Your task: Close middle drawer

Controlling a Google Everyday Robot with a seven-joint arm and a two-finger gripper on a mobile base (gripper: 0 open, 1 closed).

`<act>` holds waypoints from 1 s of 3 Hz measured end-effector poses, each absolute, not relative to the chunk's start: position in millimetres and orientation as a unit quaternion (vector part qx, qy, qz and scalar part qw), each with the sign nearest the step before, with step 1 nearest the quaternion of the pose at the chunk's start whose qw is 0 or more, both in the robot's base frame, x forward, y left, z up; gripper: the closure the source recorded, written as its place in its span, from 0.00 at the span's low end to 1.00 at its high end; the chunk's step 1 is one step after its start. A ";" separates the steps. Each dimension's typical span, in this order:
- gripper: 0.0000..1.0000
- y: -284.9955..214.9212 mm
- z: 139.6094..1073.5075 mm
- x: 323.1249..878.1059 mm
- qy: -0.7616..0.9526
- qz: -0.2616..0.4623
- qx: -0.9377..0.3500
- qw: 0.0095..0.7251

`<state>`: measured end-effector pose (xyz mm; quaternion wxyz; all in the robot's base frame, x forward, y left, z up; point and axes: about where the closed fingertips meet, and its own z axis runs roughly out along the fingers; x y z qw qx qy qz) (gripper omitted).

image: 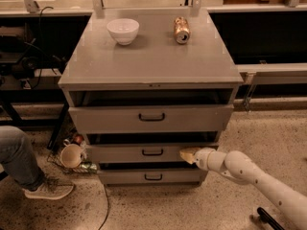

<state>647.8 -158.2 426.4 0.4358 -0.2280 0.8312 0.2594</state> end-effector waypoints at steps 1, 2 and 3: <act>1.00 -158.8 427.1 646.3 0.830 0.261 -0.228 0.436; 1.00 -167.5 428.7 603.3 0.845 0.258 -0.226 0.410; 1.00 -186.6 445.3 538.1 0.863 0.251 -0.216 0.382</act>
Offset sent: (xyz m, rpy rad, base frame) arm -0.1284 -0.0310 0.0078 -0.0653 0.1619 -0.0037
